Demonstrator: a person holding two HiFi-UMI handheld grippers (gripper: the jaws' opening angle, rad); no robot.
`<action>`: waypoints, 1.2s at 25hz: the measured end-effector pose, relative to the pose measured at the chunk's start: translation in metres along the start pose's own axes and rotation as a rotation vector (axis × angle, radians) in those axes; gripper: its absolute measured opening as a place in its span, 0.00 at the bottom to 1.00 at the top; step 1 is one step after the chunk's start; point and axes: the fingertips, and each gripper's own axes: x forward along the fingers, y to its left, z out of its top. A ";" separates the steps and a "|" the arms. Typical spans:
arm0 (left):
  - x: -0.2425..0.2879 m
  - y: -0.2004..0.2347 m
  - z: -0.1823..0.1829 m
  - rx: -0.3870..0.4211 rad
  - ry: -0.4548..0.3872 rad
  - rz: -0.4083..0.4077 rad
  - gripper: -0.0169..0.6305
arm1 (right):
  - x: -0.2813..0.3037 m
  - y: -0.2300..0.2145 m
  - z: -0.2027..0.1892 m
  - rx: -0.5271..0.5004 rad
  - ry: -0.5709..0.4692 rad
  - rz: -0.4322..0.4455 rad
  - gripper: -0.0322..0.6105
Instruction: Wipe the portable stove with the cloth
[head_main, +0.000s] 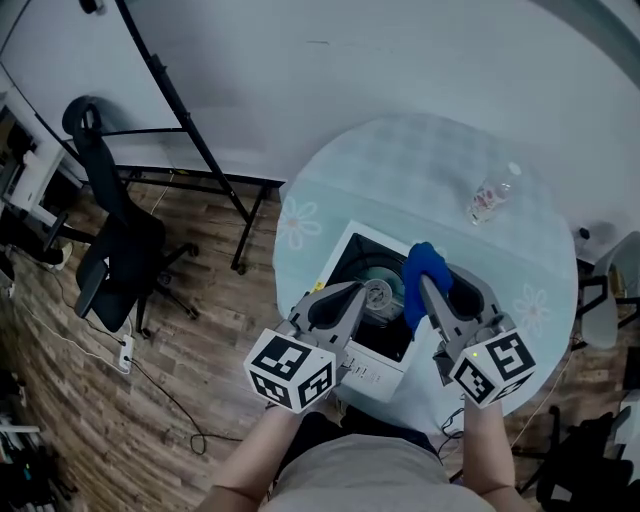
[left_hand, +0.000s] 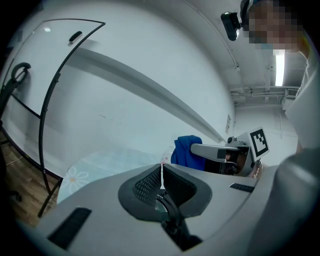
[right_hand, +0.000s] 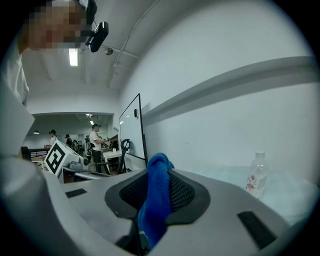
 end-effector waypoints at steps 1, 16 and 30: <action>0.002 0.002 0.001 0.000 0.000 0.003 0.07 | 0.003 -0.002 0.003 -0.006 -0.003 0.004 0.20; 0.032 0.034 0.021 -0.022 -0.040 0.054 0.07 | 0.066 -0.033 0.047 -0.078 -0.063 0.073 0.21; 0.049 0.060 0.009 -0.066 0.006 0.107 0.07 | 0.115 -0.040 0.017 -0.140 0.039 0.141 0.21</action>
